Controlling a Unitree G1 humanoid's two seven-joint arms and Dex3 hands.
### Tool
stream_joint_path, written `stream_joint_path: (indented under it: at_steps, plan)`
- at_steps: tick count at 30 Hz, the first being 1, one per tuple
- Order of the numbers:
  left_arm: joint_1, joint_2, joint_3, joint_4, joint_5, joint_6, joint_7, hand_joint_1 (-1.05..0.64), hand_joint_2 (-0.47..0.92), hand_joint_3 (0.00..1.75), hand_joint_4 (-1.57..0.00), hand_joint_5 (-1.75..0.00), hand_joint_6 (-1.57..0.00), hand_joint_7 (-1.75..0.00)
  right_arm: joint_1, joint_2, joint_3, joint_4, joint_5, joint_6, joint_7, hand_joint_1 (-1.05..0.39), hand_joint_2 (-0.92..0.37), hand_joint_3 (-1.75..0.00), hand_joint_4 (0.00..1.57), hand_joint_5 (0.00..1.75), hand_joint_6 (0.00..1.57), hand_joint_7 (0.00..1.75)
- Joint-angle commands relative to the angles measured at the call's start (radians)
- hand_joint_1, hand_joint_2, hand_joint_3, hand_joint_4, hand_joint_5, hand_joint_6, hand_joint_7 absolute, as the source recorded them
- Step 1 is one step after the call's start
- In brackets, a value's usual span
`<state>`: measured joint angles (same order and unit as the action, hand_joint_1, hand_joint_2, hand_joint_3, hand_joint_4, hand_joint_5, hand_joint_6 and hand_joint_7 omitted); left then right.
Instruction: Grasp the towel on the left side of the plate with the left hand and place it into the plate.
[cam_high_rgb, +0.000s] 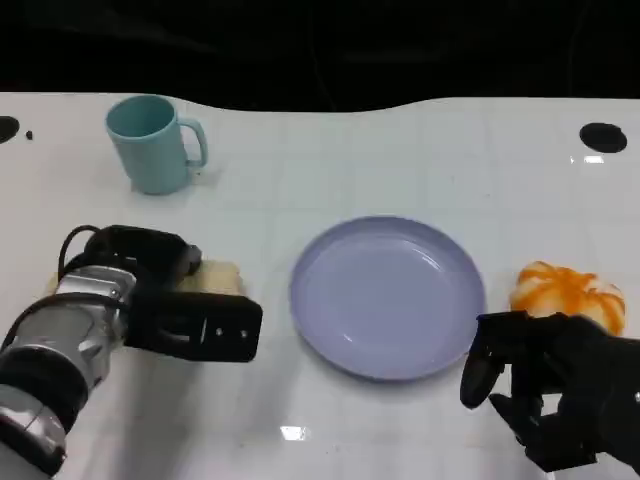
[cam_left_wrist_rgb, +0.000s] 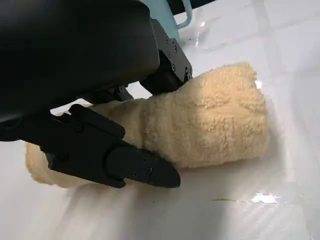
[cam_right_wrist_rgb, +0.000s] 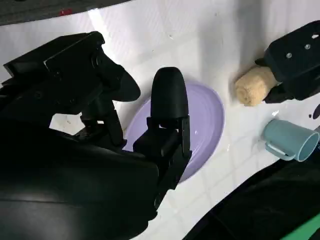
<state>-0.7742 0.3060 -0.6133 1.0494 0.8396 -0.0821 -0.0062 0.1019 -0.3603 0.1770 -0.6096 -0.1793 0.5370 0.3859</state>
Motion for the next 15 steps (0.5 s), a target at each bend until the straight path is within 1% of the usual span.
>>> stream_joint_path:
  at_steps: [1, 2, 3, 4, 5, 6, 7, 9, 10, 11, 14, 15]
  plan:
    - [0.030, 0.019, 0.023, 0.035, -0.044, -0.091, 0.092, -0.28, 0.92, 0.22, -0.68, -1.47, -0.86, -0.72, -0.009, -0.009, 0.009, -0.011, -0.007, 0.006, -0.004, 0.00, -0.56, -1.08, 0.75, 1.75, 0.70, 1.43]
    - [0.035, 0.024, 0.039, 0.036, -0.060, -0.115, 0.133, -0.26, 0.92, 0.23, -0.67, -1.61, -0.75, -1.02, -0.012, -0.007, 0.012, -0.010, -0.009, 0.008, -0.005, 0.00, -0.56, -1.08, 0.74, 1.75, 0.70, 1.43]
    - [0.038, 0.027, 0.049, 0.038, -0.070, -0.131, 0.161, -0.24, 0.92, 0.26, -0.73, -1.69, -0.68, -1.36, -0.013, -0.006, 0.014, -0.011, -0.011, 0.011, -0.006, 0.00, -0.56, -1.08, 0.75, 1.75, 0.69, 1.43]
    - [0.038, 0.028, 0.054, 0.039, -0.076, -0.137, 0.177, -0.23, 0.92, 0.27, -0.75, -1.72, -0.65, -1.48, -0.015, -0.004, 0.015, -0.013, -0.011, 0.017, -0.006, 0.00, -0.56, -1.08, 0.75, 1.75, 0.69, 1.43]
    - [0.038, 0.027, 0.060, 0.036, -0.082, -0.142, 0.198, -0.21, 0.92, 0.27, -0.77, -1.73, -0.64, -1.54, -0.015, 0.000, 0.014, -0.012, -0.008, 0.020, -0.007, -0.01, -0.56, -1.08, 0.75, 1.75, 0.69, 1.43]
    - [0.038, 0.027, 0.063, 0.035, -0.084, -0.146, 0.211, -0.19, 0.91, 0.28, -0.80, -1.74, -0.67, -1.47, -0.015, 0.002, 0.013, -0.011, -0.006, 0.021, -0.008, 0.00, -0.56, -1.08, 0.74, 1.75, 0.69, 1.43]
    - [0.037, 0.025, 0.068, 0.032, -0.087, -0.148, 0.223, -0.19, 0.91, 0.28, -0.81, -1.74, -0.68, -1.45, -0.015, 0.004, 0.014, -0.009, -0.005, 0.021, -0.009, 0.00, -0.56, -1.08, 0.73, 1.75, 0.69, 1.43]
    - [0.034, 0.021, 0.079, 0.019, -0.094, -0.152, 0.235, -0.21, 0.91, 0.28, -0.83, -1.75, -0.66, -1.47, -0.018, 0.004, 0.016, -0.004, -0.006, 0.021, -0.010, 0.00, -0.56, -1.08, 0.72, 1.75, 0.69, 1.43]
    - [0.033, 0.018, 0.087, 0.010, -0.100, -0.156, 0.240, -0.23, 0.92, 0.28, -0.82, -1.75, -0.59, -1.63, -0.019, 0.003, 0.017, 0.000, -0.006, 0.018, -0.011, 0.00, -0.57, -1.07, 0.73, 1.75, 0.69, 1.42]
    - [0.033, 0.017, 0.092, 0.004, -0.104, -0.160, 0.243, -0.23, 0.92, 0.28, -0.82, -1.75, -0.55, -1.70, -0.019, 0.003, 0.017, 0.003, -0.006, 0.015, -0.011, 0.00, -0.57, -1.07, 0.73, 1.75, 0.69, 1.42]
    - [0.020, -0.014, 0.121, -0.053, -0.138, -0.133, 0.217, -0.22, 0.92, 0.28, -0.82, -1.75, -0.55, -1.74, -0.016, 0.002, 0.010, 0.006, 0.001, 0.013, -0.012, -0.01, -0.57, -1.06, 0.73, 1.75, 0.69, 1.41]
    - [0.019, -0.021, 0.127, -0.072, -0.146, -0.122, 0.207, -0.22, 0.89, 0.34, -0.83, -1.75, -0.55, -1.74, -0.015, 0.002, 0.007, 0.008, 0.003, 0.010, -0.012, -0.01, -0.57, -1.06, 0.73, 1.75, 0.69, 1.41]
